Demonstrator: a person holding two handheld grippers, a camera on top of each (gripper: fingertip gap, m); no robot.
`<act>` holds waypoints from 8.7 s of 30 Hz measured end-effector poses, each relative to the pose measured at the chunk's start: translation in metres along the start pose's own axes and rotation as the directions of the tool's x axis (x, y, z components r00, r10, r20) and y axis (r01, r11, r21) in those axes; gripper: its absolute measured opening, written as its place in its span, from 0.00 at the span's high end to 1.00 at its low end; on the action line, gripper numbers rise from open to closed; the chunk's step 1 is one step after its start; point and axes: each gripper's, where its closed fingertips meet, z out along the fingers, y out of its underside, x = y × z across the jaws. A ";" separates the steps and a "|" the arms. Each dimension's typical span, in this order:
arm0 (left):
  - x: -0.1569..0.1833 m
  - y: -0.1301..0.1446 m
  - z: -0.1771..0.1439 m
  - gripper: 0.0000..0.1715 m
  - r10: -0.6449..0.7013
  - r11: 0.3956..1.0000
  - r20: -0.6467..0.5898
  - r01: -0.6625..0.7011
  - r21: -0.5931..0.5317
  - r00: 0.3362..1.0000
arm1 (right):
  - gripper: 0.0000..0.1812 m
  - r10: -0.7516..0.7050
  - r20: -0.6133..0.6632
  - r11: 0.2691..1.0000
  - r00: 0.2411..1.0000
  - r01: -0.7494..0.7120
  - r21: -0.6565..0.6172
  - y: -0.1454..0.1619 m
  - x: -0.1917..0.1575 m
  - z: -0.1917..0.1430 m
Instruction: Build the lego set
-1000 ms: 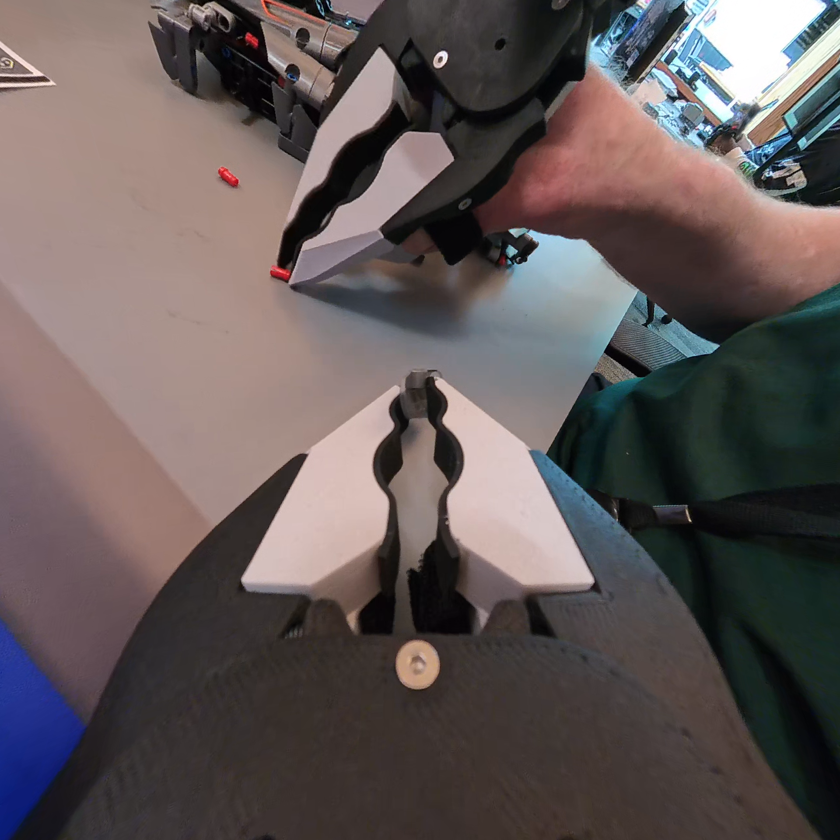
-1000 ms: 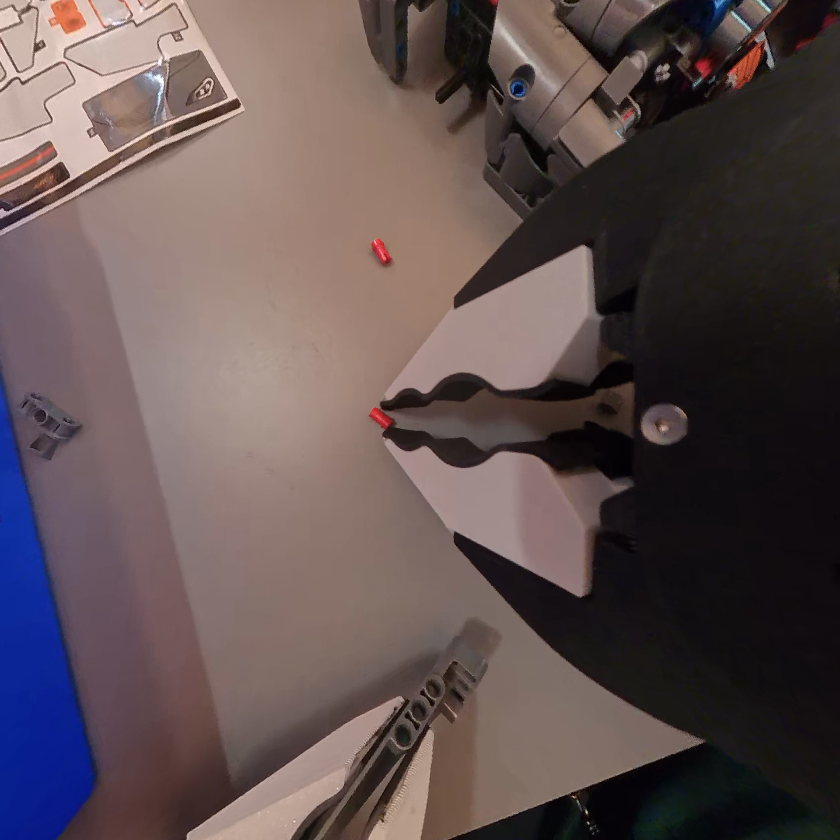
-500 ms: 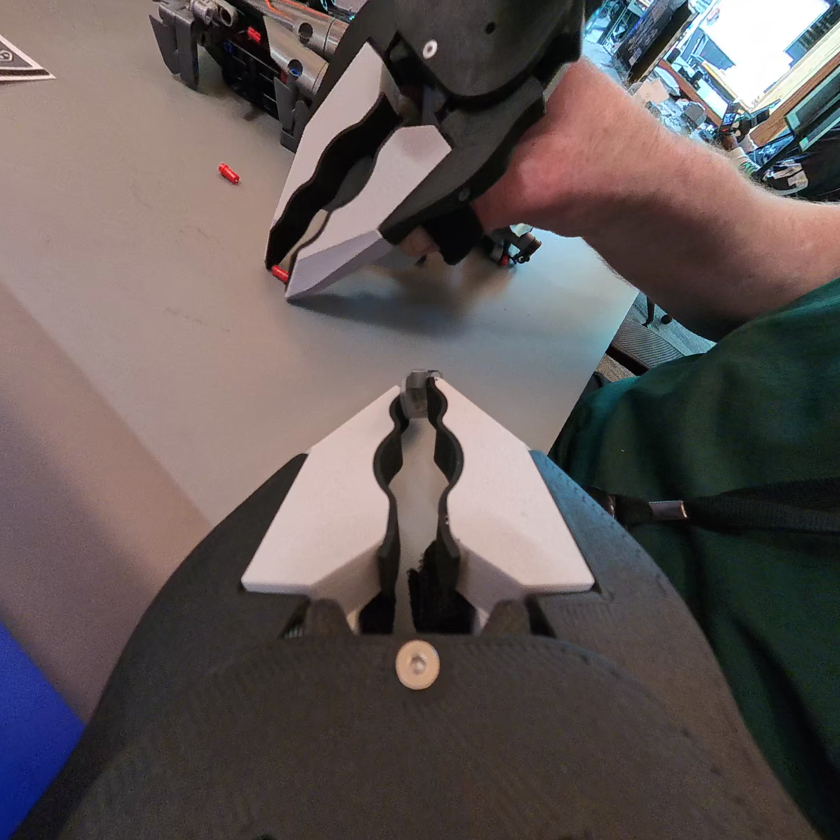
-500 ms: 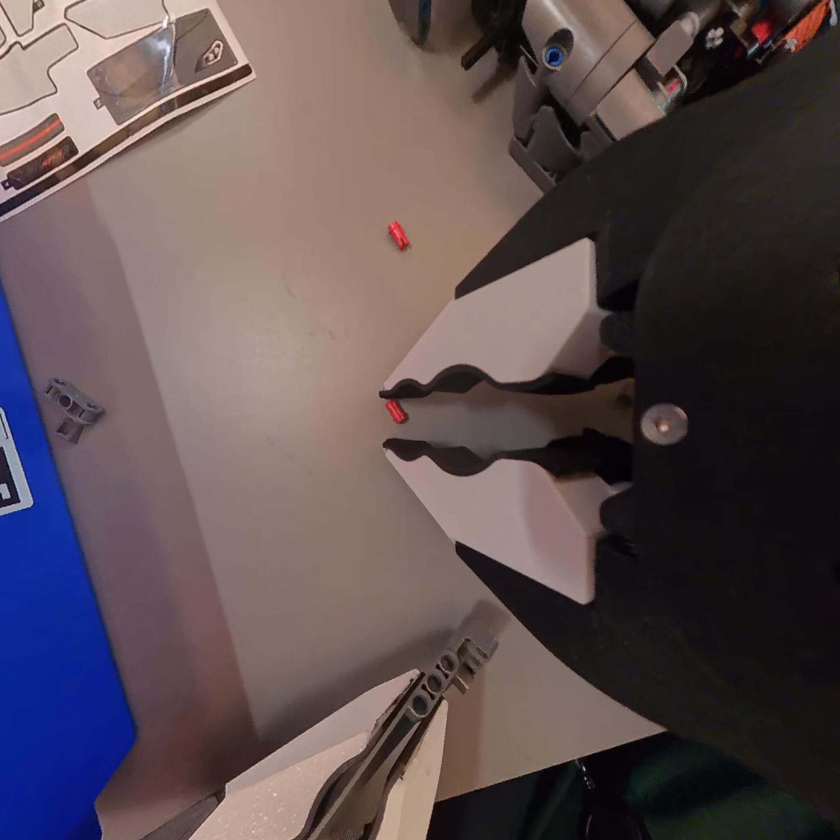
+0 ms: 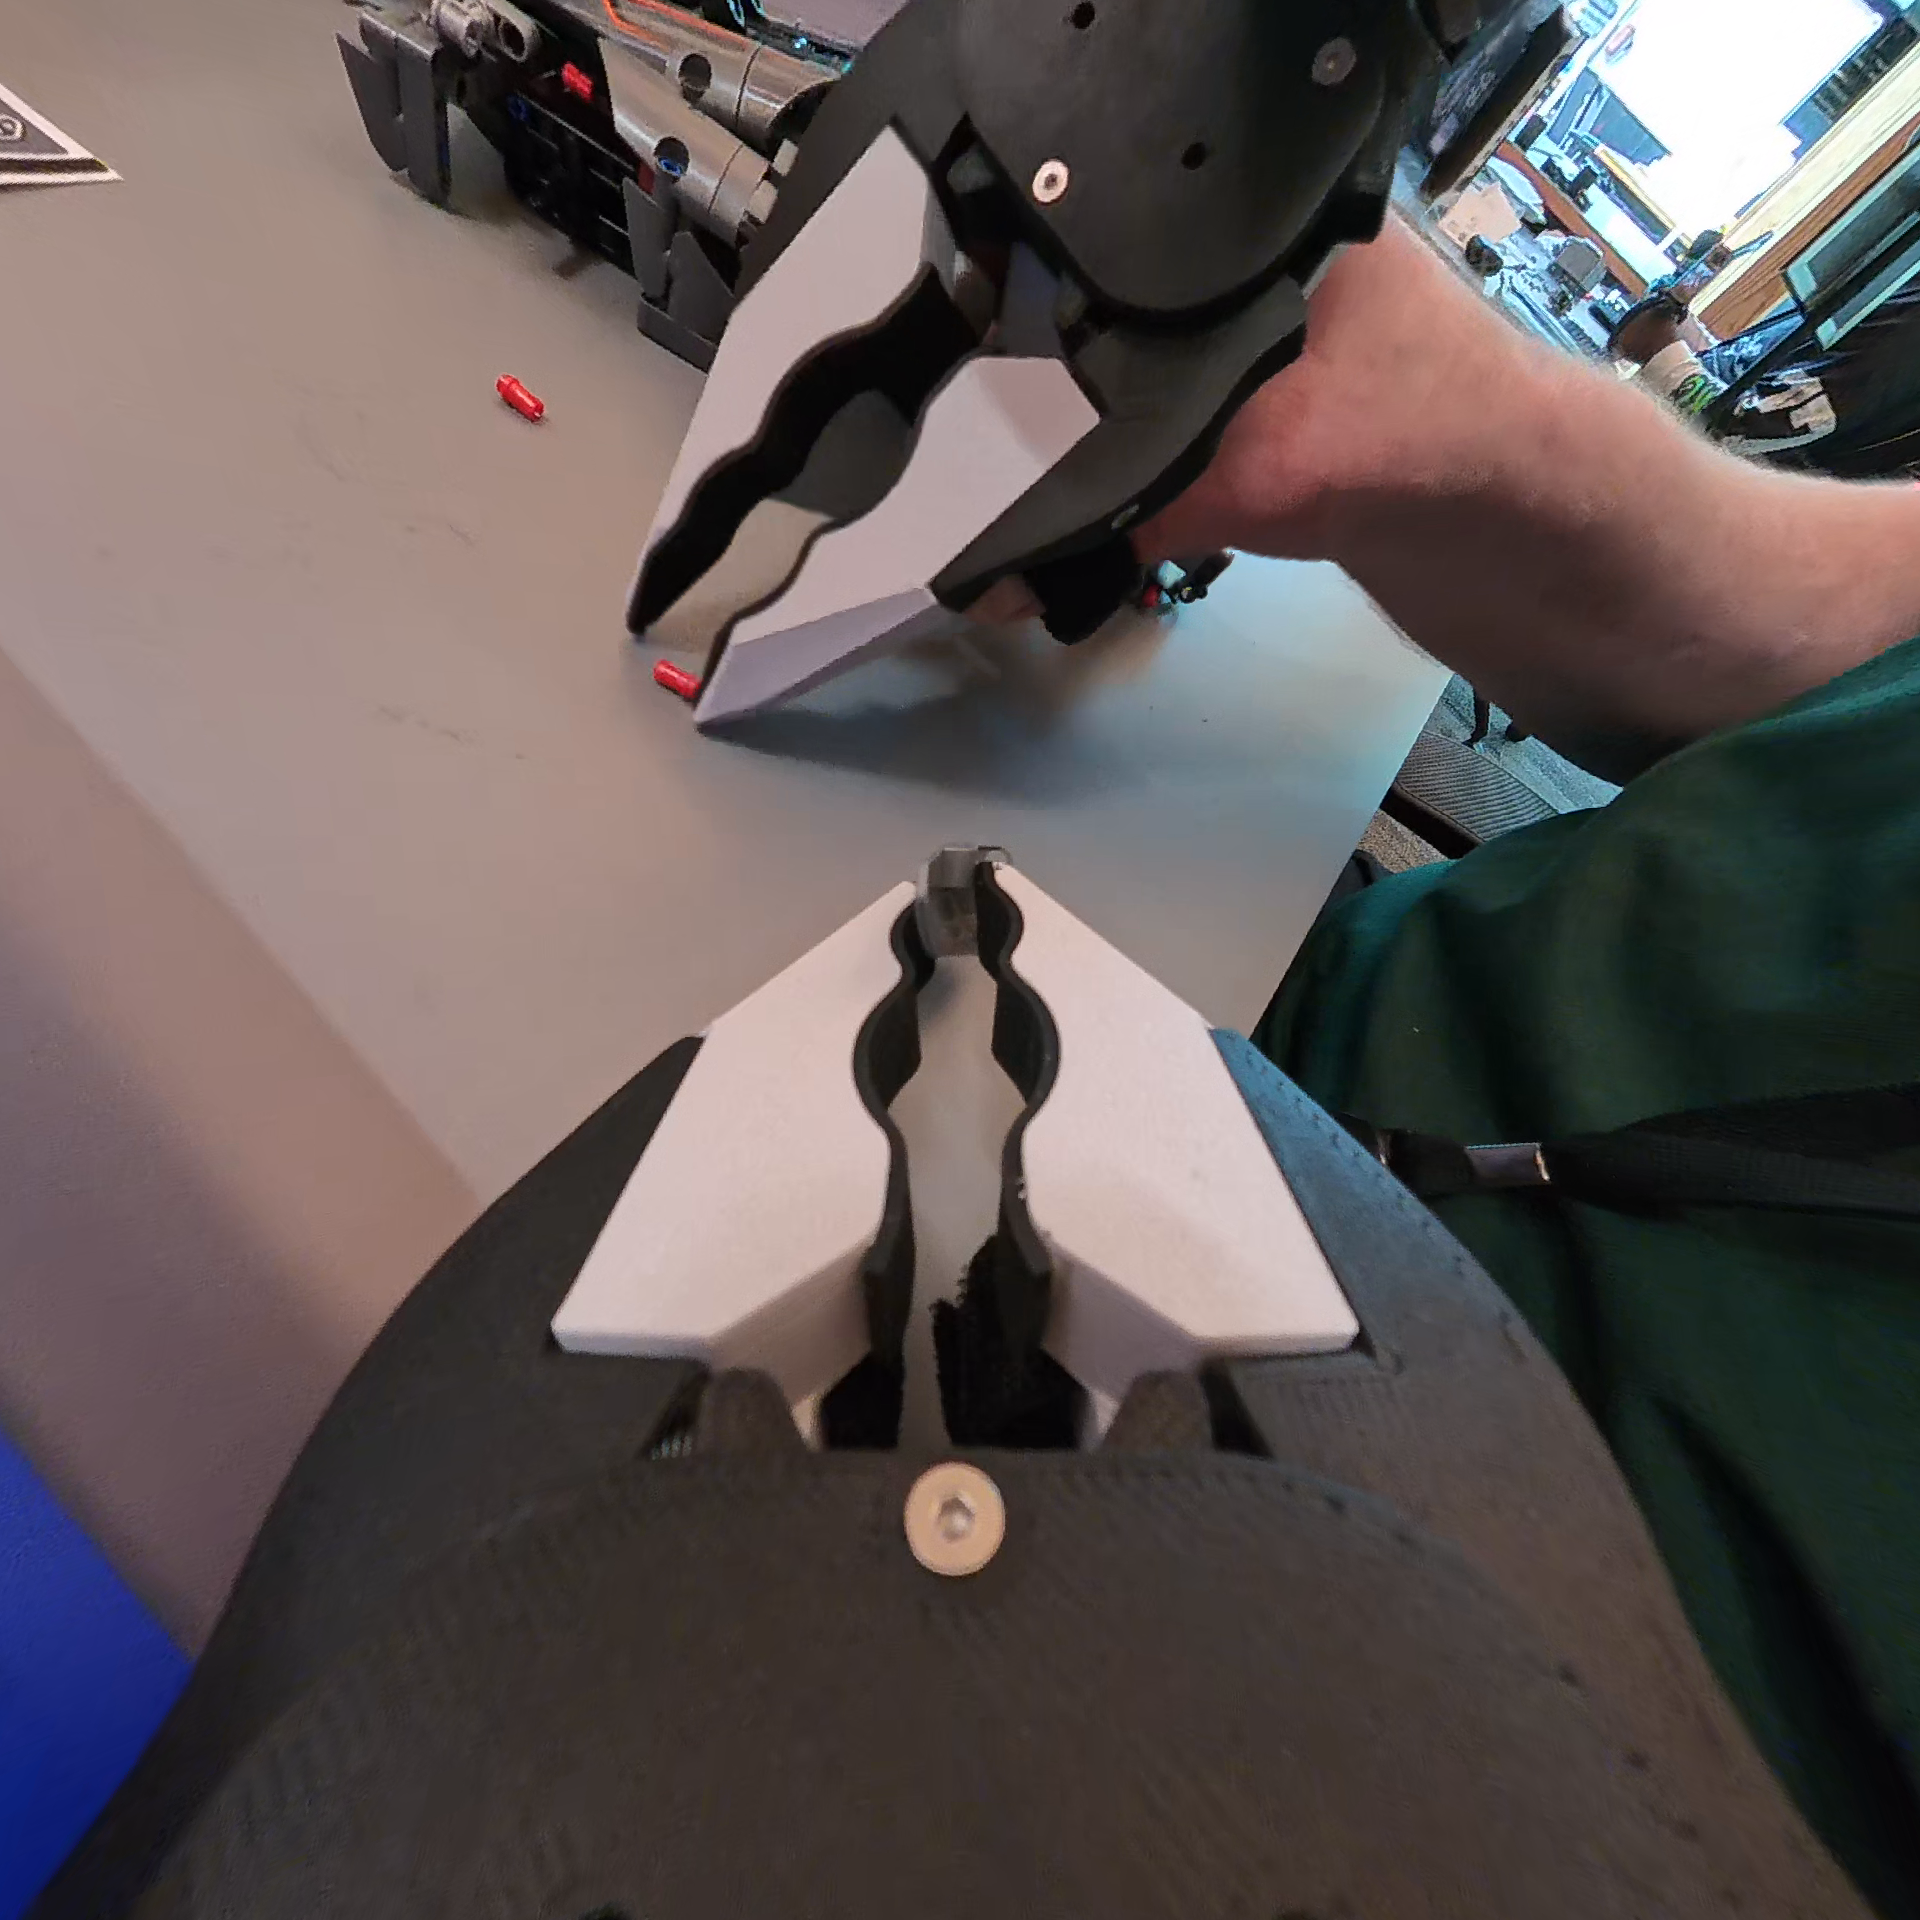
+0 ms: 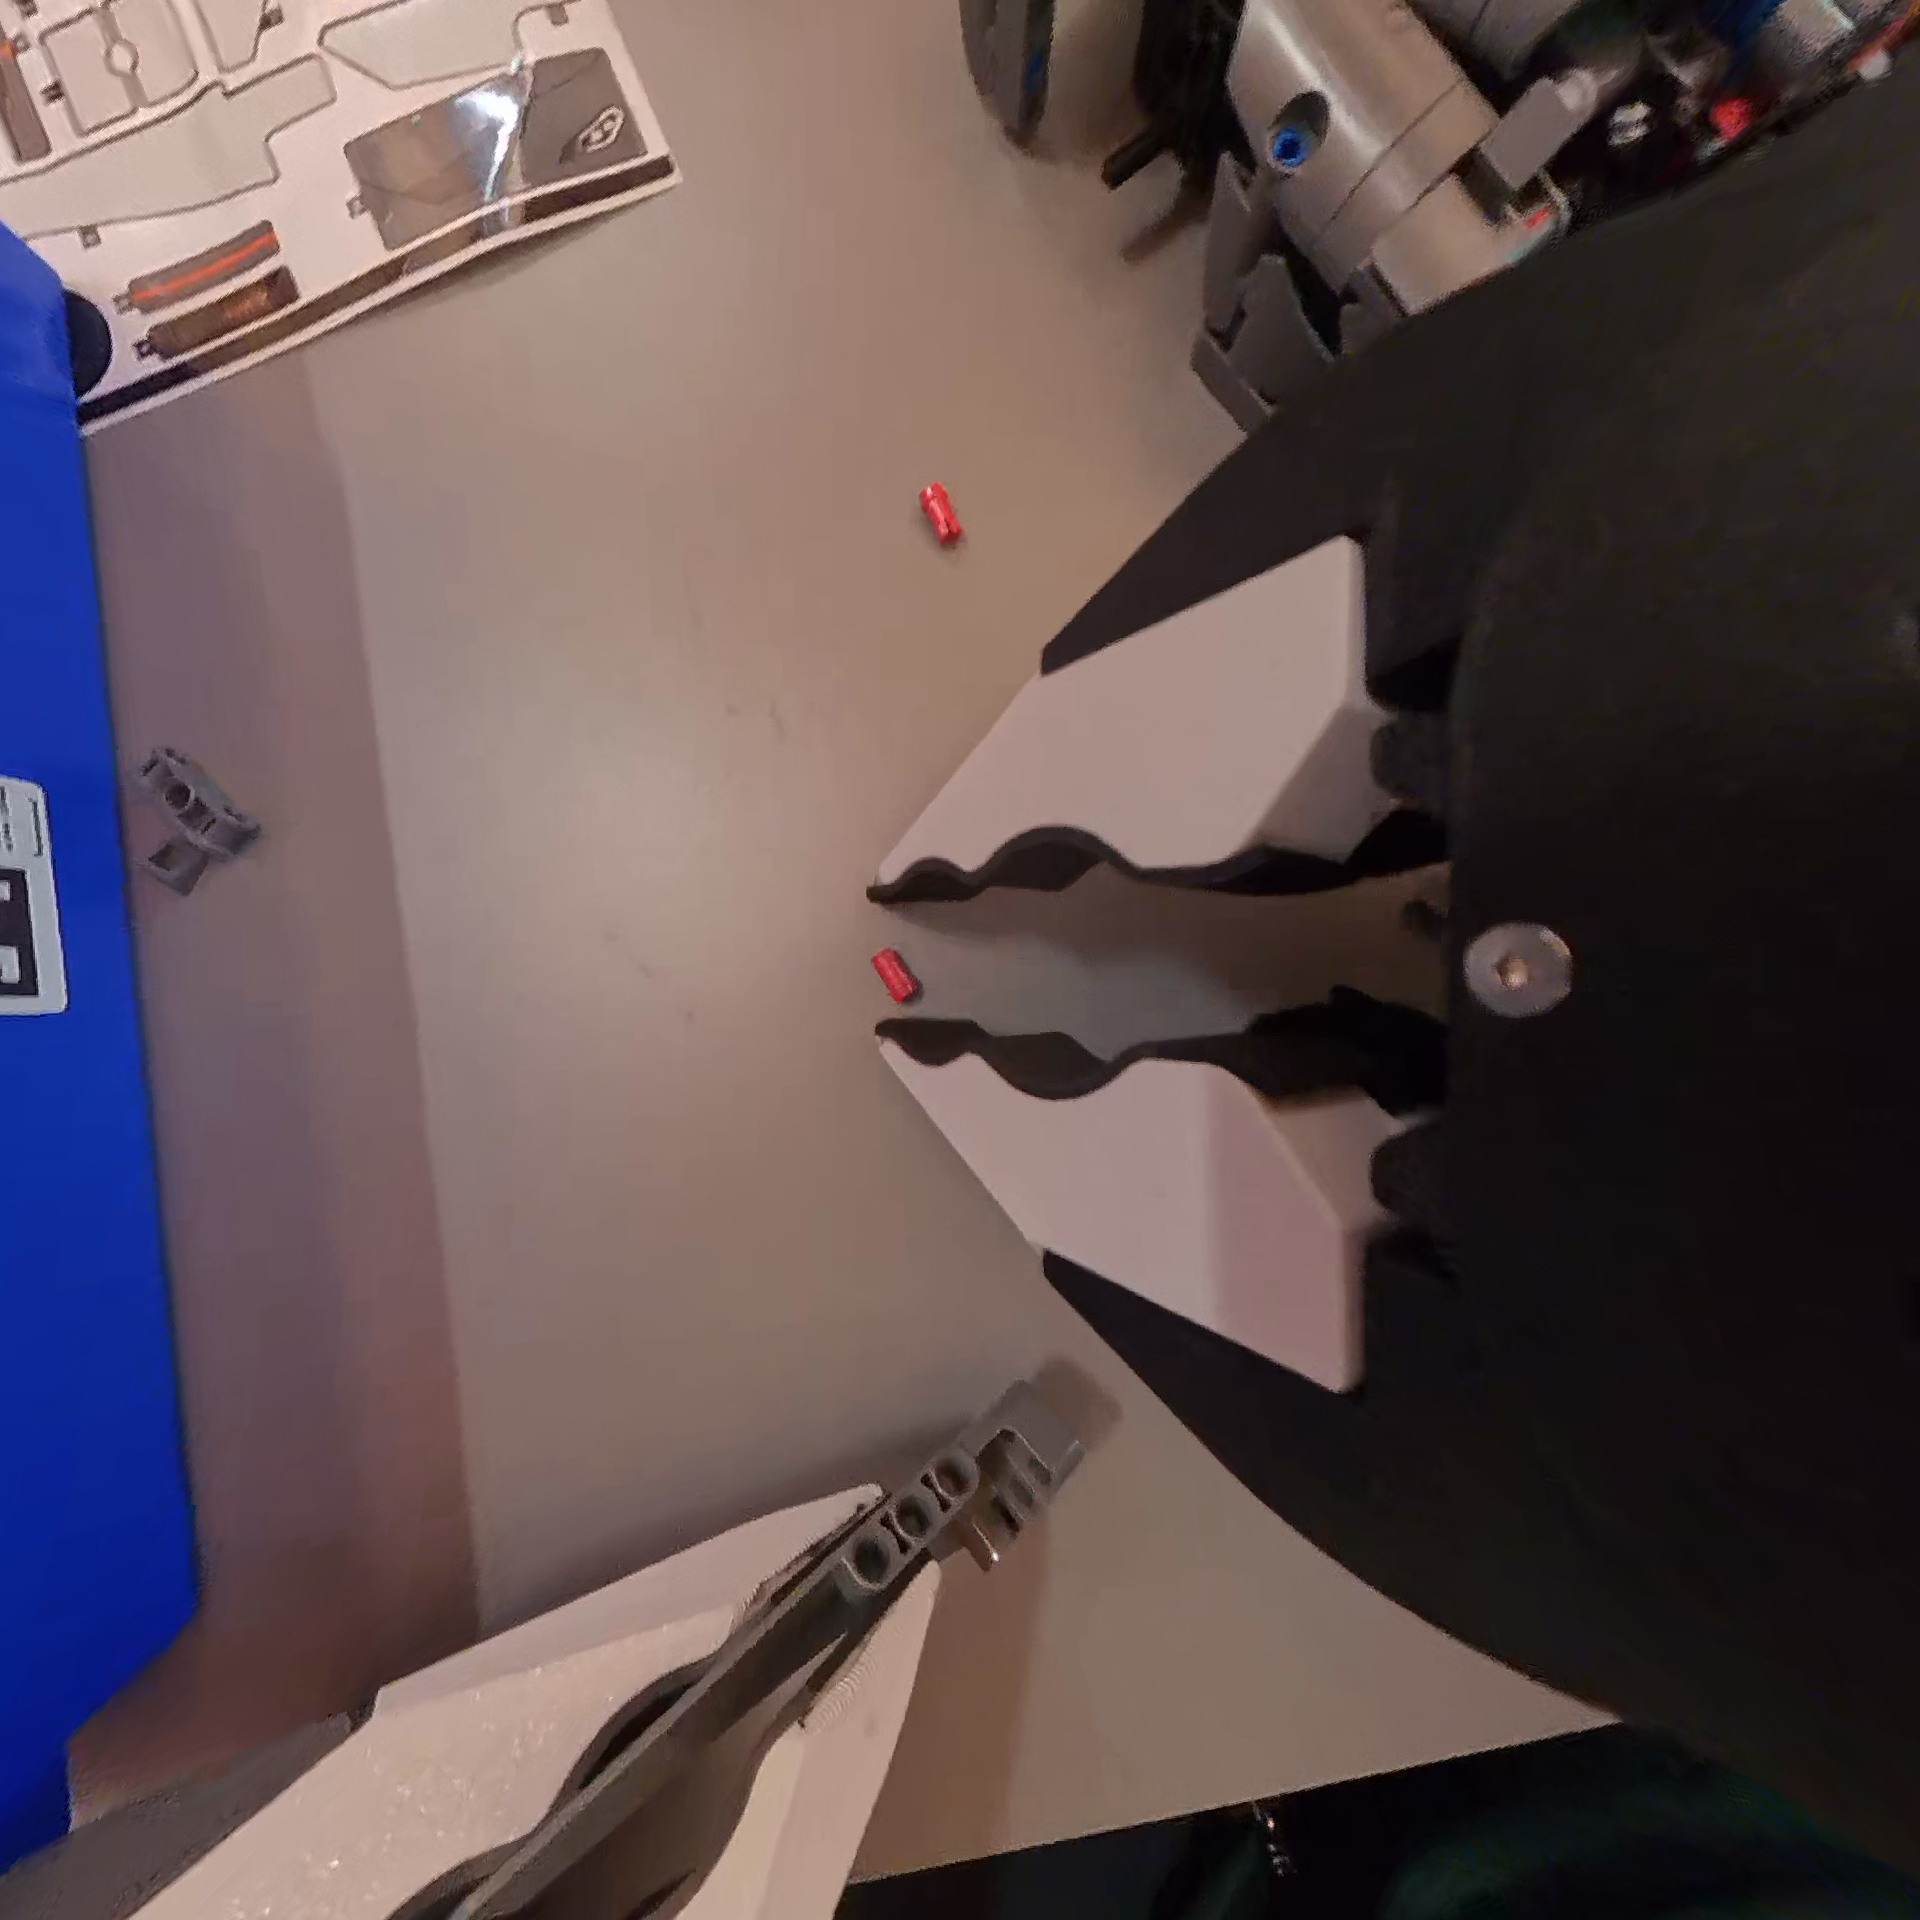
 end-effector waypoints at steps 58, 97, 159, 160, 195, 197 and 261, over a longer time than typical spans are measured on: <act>0.023 0.007 0.021 0.97 -0.074 0.964 -0.104 0.045 -0.262 0.992 | 0.99 -0.623 0.008 0.767 0.782 0.609 0.205 0.008 -0.081 -0.054; 0.035 0.001 0.065 0.97 -0.088 0.910 -0.242 -0.021 -0.413 0.966 | 1.00 -0.633 0.174 0.766 0.755 0.576 0.287 0.044 -0.055 -0.079; 0.022 -0.056 0.013 0.97 -0.044 0.941 -0.064 0.063 0.332 0.997 | 0.93 -0.739 0.264 0.627 0.620 0.776 -0.071 -0.005 0.085 -0.025; 0.021 -0.057 0.012 0.97 -0.053 0.936 -0.074 0.075 0.344 0.996 | 0.93 -0.752 0.309 0.585 0.582 0.806 -0.093 0.001 0.089 -0.020; 0.013 -0.055 0.016 0.97 -0.118 0.938 -0.084 0.139 0.318 0.989 | 0.96 -0.809 0.497 0.386 0.315 0.922 0.044 0.013 0.073 -0.004; 0.013 -0.055 0.016 0.97 -0.119 0.938 -0.084 0.139 0.318 0.989 | 0.97 -0.807 0.503 0.381 0.307 0.923 0.047 0.014 0.072 -0.004; 0.014 0.010 0.026 0.97 -0.398 0.917 -0.070 0.395 -0.051 0.915 | 0.99 -0.491 0.357 0.870 0.795 0.466 0.161 0.021 -0.072 -0.040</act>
